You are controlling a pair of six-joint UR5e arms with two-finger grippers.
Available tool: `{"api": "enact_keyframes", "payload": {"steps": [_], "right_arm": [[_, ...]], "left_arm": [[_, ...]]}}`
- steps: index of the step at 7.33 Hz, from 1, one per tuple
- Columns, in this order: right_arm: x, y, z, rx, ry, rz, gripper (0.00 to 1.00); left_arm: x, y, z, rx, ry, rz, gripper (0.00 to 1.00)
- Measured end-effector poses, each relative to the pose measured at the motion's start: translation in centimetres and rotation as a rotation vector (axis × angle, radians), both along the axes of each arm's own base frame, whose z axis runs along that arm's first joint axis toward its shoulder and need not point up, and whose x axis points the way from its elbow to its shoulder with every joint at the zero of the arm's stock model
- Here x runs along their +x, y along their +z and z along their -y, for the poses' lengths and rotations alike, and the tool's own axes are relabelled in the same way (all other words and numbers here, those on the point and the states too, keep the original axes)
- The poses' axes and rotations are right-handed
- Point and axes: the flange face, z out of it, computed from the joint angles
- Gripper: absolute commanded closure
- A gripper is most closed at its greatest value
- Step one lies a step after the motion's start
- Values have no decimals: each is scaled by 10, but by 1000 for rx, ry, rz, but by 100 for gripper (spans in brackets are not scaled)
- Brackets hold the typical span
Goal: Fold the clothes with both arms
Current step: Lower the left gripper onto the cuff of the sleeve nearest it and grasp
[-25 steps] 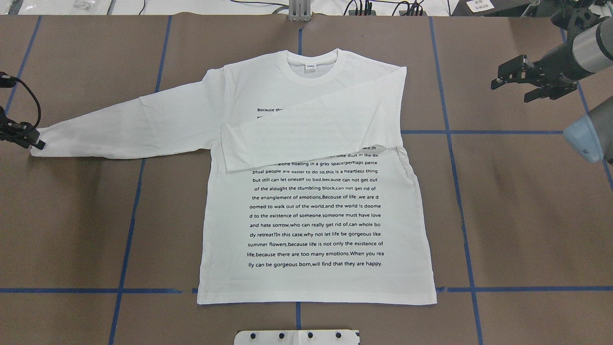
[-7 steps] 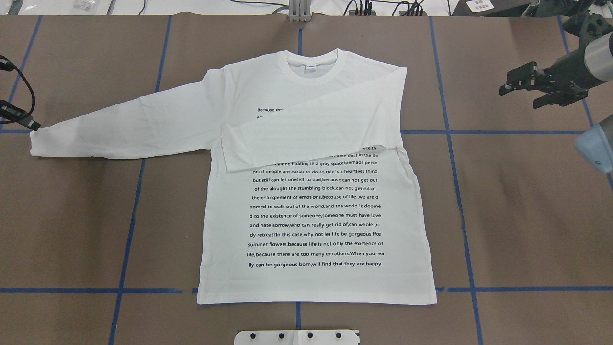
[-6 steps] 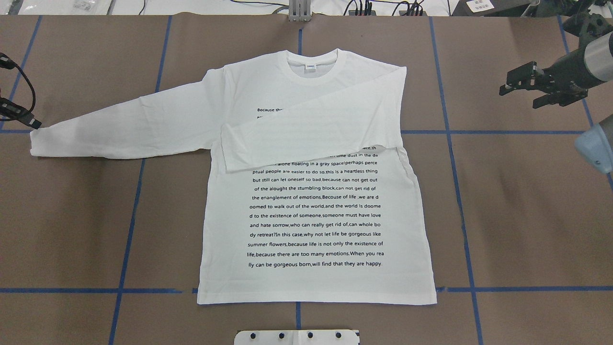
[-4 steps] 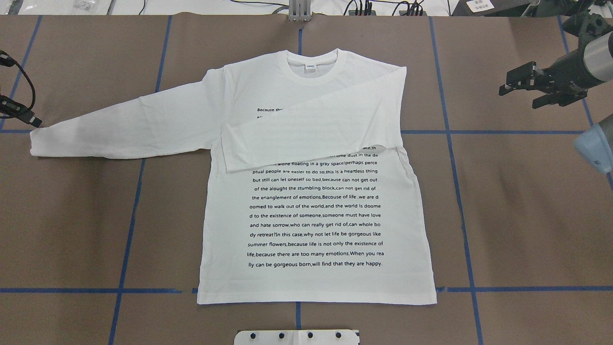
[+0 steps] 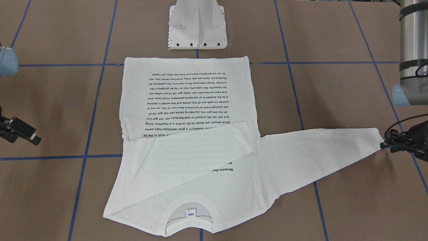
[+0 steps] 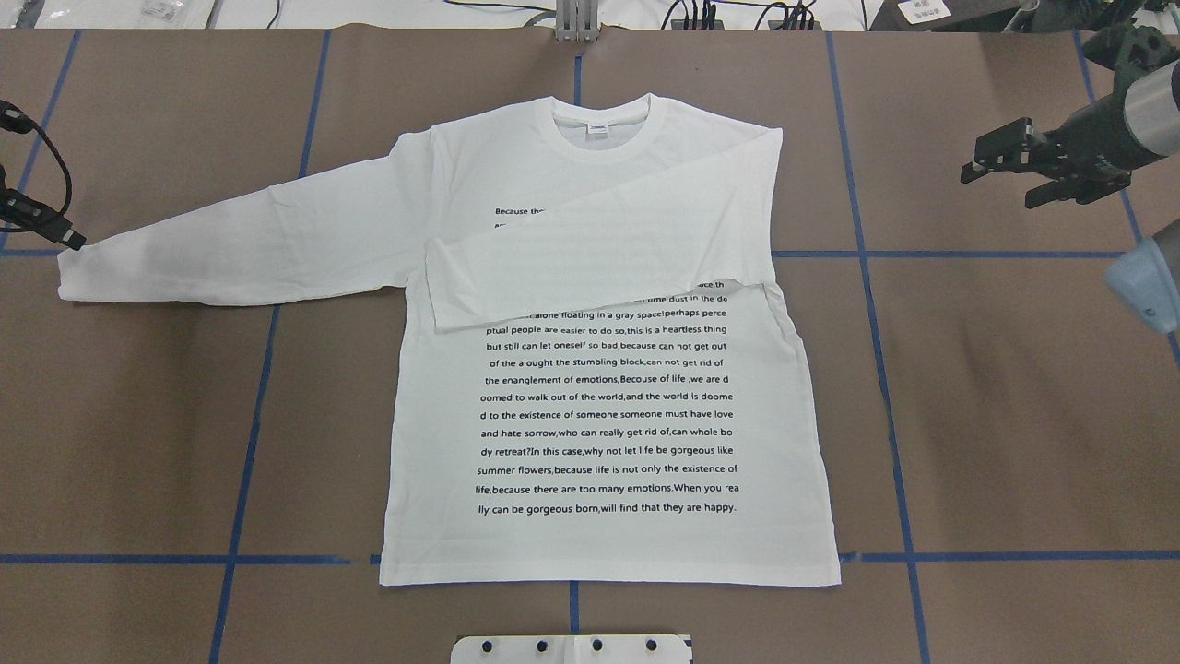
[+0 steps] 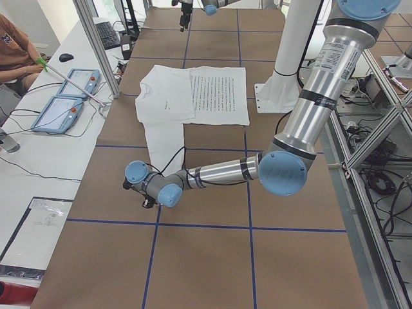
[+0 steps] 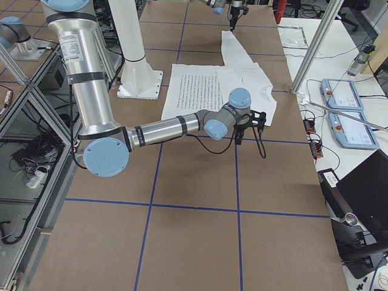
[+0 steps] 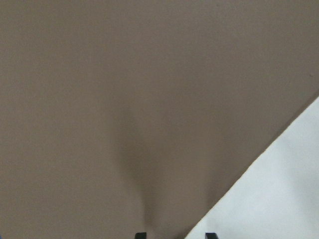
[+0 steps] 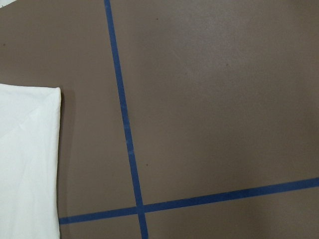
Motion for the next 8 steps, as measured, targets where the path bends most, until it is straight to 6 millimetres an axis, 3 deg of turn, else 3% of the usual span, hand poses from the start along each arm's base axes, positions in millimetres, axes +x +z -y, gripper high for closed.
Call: {"api": "enact_keyframes", "payload": {"steps": [3, 5, 7, 8], "right_arm": [[0, -1, -1, 0, 1, 1, 1], [1, -1, -1, -3, 4, 2, 1], [2, -1, -3, -5, 8, 4, 1], [3, -1, -4, -5, 9, 5, 1]], "left_arm": [[0, 5, -4, -16, 2, 4, 51], [1, 5, -4, -20, 2, 5, 59], [5, 5, -5, -25, 6, 6, 75], [8, 5, -6, -29, 9, 7, 90]]}}
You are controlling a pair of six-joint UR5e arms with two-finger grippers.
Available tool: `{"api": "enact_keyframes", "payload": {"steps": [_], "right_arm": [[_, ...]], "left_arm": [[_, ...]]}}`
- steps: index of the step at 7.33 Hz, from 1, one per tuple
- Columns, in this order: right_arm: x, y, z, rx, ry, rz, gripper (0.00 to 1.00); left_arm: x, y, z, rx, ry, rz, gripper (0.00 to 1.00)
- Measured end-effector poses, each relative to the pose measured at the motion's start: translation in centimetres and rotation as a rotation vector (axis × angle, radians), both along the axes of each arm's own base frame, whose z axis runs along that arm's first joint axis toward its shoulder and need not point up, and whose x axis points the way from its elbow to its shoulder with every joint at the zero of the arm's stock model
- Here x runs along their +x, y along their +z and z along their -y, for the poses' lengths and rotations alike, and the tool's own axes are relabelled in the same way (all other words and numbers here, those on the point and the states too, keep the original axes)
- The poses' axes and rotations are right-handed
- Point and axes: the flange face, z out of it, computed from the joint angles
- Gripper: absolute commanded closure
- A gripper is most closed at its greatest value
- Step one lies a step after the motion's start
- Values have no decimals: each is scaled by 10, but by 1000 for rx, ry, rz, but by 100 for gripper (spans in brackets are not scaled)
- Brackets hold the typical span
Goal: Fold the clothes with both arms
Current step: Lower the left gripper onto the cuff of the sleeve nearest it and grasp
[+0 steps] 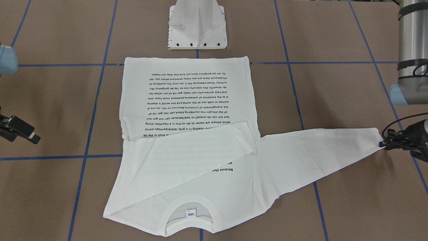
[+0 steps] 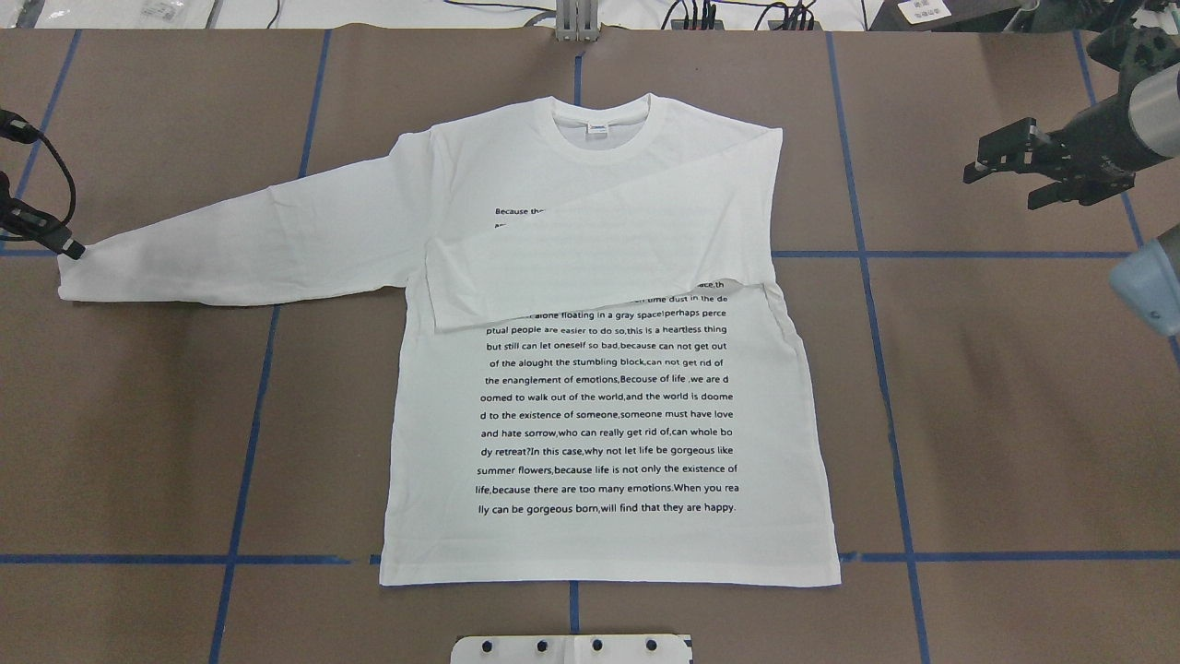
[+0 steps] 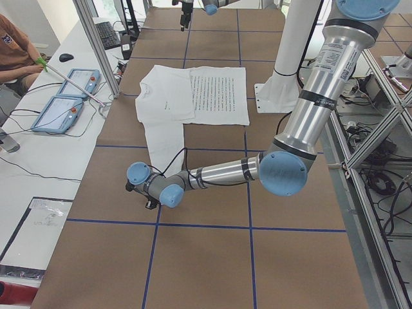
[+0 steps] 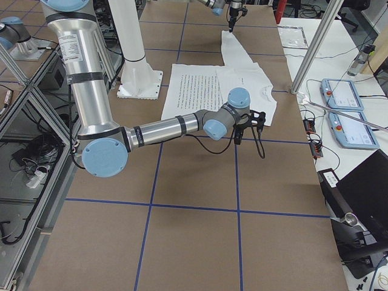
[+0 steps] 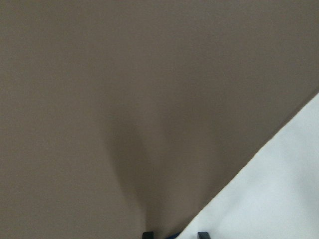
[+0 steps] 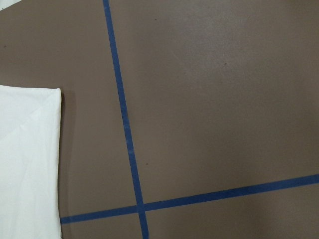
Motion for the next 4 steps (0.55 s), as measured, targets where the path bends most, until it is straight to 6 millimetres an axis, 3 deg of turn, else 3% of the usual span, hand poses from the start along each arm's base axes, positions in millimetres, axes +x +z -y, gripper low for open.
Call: {"api": "enact_keyframes", "payload": {"steps": [1, 4], "right_arm": [[1, 0, -2, 0, 0, 0, 1], [1, 1, -2, -2, 0, 0, 1]], "left_arm": [[2, 0, -1, -7, 2, 2, 100], [3, -5, -2, -5, 13, -10, 100]]}}
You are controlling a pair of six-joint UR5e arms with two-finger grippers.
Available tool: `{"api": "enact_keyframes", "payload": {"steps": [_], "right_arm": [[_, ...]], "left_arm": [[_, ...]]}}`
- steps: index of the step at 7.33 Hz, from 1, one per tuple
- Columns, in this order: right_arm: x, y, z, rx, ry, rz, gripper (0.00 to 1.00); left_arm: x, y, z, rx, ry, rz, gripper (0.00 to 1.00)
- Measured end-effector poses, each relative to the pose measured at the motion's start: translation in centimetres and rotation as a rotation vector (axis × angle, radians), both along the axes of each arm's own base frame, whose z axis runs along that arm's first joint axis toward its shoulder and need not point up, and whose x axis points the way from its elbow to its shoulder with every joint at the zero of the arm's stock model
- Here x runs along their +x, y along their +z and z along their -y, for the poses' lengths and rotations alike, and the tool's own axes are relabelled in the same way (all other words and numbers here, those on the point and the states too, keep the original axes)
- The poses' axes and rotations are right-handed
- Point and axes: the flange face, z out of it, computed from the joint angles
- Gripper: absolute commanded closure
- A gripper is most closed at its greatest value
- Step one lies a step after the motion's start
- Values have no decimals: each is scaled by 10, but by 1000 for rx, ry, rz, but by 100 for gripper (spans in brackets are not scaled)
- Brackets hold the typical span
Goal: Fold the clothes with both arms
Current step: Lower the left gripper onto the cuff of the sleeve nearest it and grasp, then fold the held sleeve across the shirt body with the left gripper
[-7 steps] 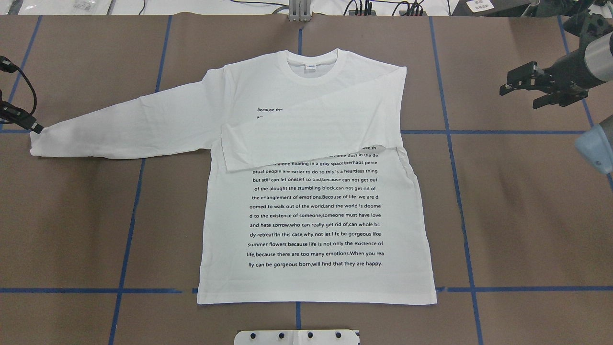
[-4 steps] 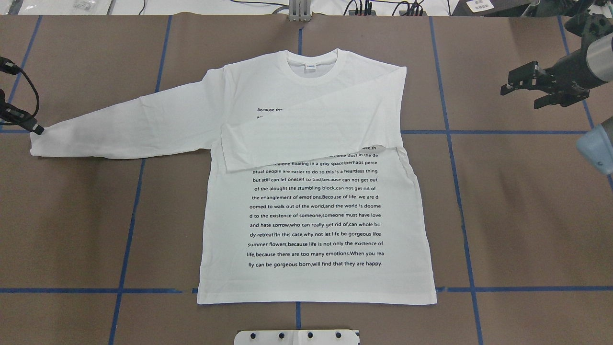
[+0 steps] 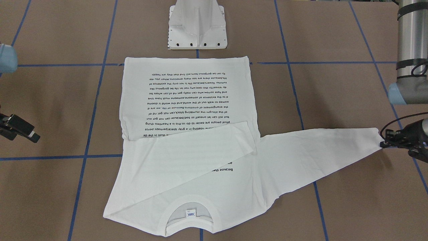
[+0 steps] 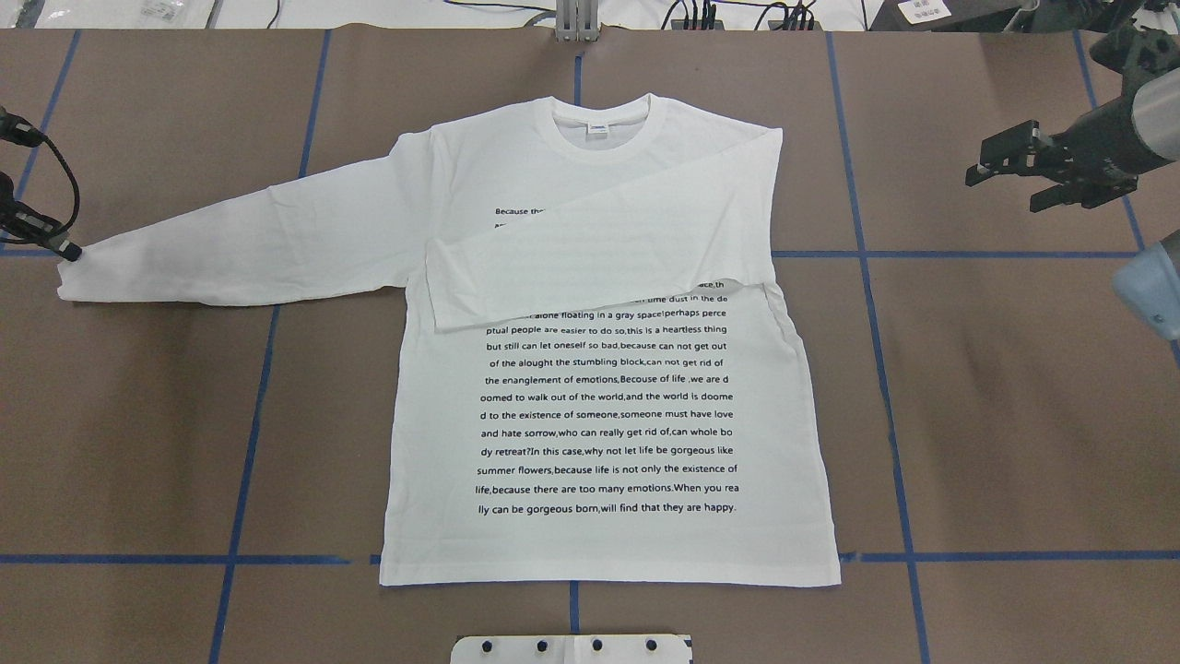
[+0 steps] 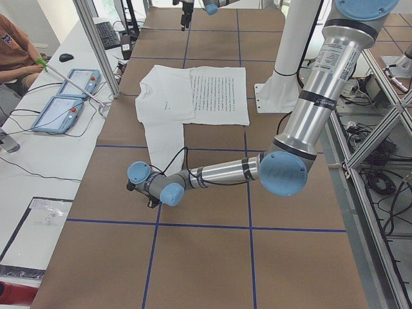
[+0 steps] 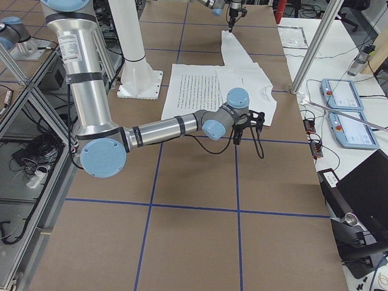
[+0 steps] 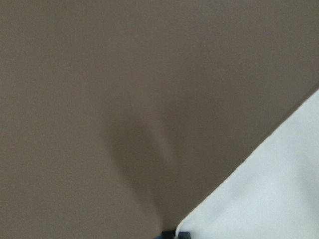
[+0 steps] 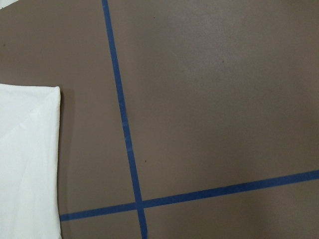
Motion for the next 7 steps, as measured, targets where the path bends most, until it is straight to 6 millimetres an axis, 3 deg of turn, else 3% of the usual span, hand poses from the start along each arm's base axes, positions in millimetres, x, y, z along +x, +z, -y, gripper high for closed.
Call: {"api": "enact_keyframes", "payload": {"steps": [2, 4, 6, 7], "right_arm": [[0, 1, 0, -2, 0, -1, 1], [2, 5, 0, 0, -4, -4, 1], [14, 13, 2, 10, -4, -17, 1], [28, 21, 6, 25, -4, -30, 1]], "left_arm": [[4, -17, -2, -4, 27, -71, 100], [11, -51, -2, -16, 59, -179, 100], [17, -110, 0, -70, 35, -266, 100], [31, -151, -2, -103, 17, -291, 100]]}}
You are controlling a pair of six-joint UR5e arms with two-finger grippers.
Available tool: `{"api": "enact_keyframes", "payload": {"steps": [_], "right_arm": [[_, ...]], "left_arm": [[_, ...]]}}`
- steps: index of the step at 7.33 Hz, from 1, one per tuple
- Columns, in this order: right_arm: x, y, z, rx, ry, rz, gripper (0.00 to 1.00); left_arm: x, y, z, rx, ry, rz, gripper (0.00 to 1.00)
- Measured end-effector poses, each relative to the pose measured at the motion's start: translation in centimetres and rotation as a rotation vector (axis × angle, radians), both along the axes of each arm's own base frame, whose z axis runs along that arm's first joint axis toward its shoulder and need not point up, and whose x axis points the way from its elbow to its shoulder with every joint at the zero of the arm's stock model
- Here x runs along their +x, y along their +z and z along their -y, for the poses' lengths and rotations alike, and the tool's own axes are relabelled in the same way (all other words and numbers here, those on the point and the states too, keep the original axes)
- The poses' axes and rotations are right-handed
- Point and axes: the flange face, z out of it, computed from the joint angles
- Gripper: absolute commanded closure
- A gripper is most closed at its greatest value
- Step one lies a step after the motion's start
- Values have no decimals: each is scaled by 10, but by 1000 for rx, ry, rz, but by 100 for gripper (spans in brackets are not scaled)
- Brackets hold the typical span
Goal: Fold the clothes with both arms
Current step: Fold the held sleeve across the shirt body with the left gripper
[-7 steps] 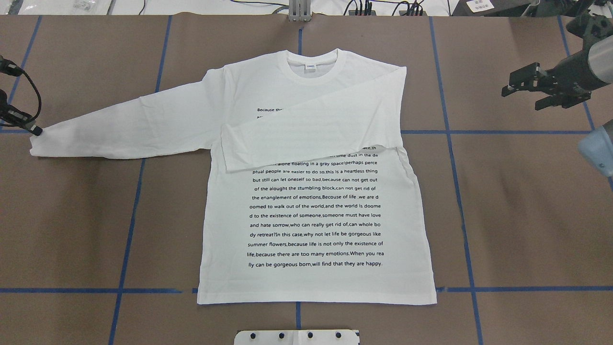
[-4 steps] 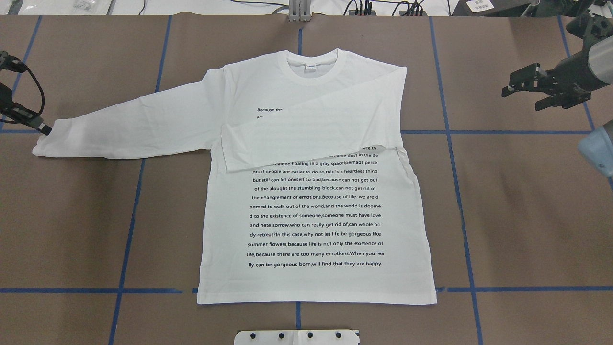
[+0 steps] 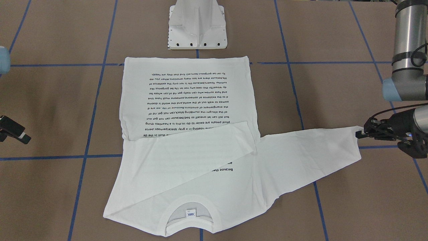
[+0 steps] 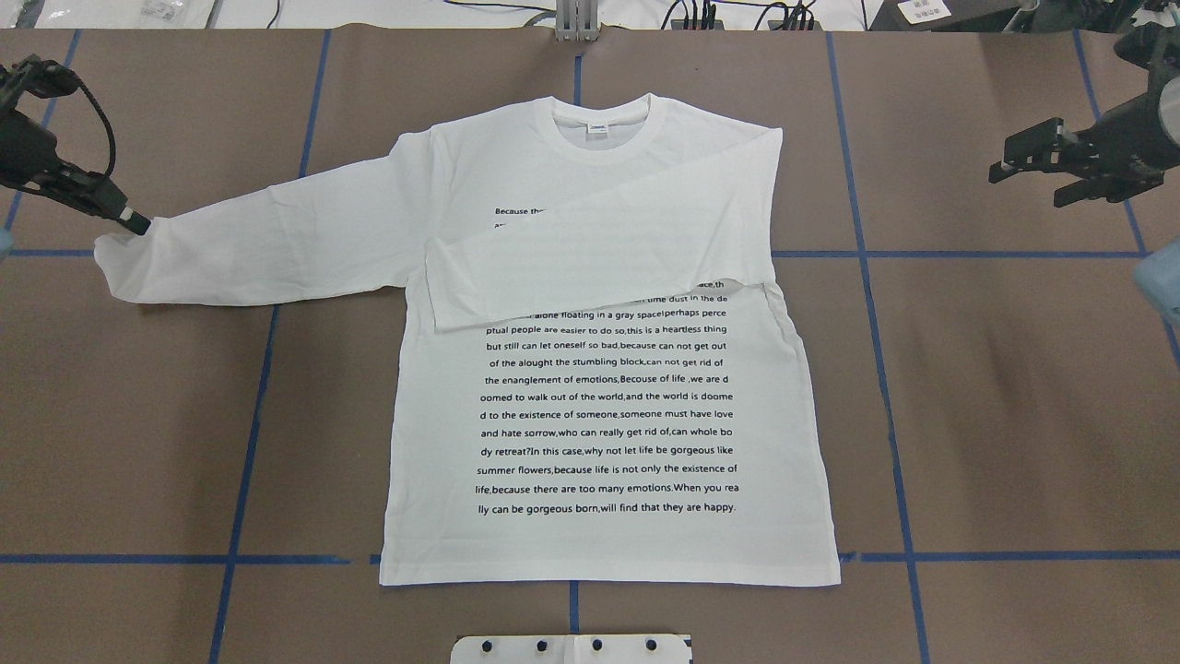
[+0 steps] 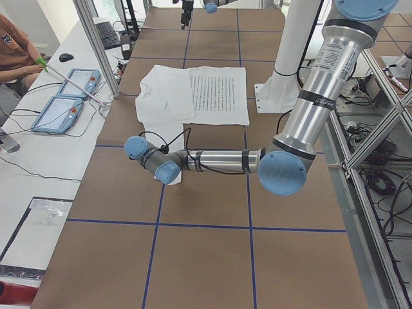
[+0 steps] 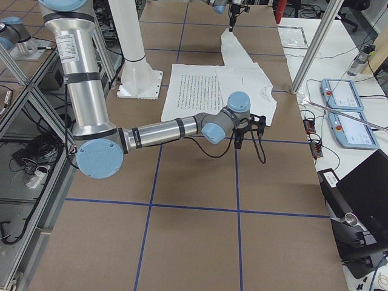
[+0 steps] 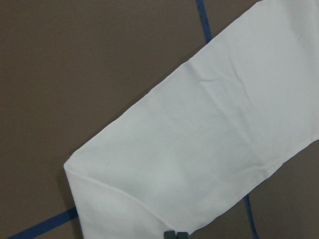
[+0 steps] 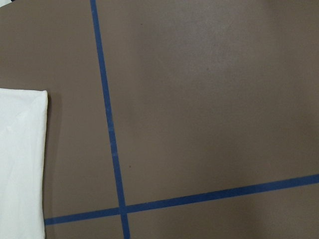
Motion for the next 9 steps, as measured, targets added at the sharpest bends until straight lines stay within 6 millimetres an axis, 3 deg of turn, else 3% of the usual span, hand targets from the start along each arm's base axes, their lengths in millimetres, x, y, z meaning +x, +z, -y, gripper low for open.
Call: {"api": "enact_keyframes", "payload": {"steps": [2, 5, 7, 9], "right_arm": [[25, 16, 7, 10, 17, -24, 1], [65, 57, 9, 41, 15, -77, 0], [89, 72, 7, 76, 7, -101, 0], [102, 78, 4, 79, 17, -108, 0]], "left_arm": [[56, -114, -9, -64, -18, -38, 100], [185, -266, -42, -79, -115, -91, 100], [279, -352, -77, -75, -244, -152, 100], [360, -424, -88, -92, -333, -181, 100]]}}
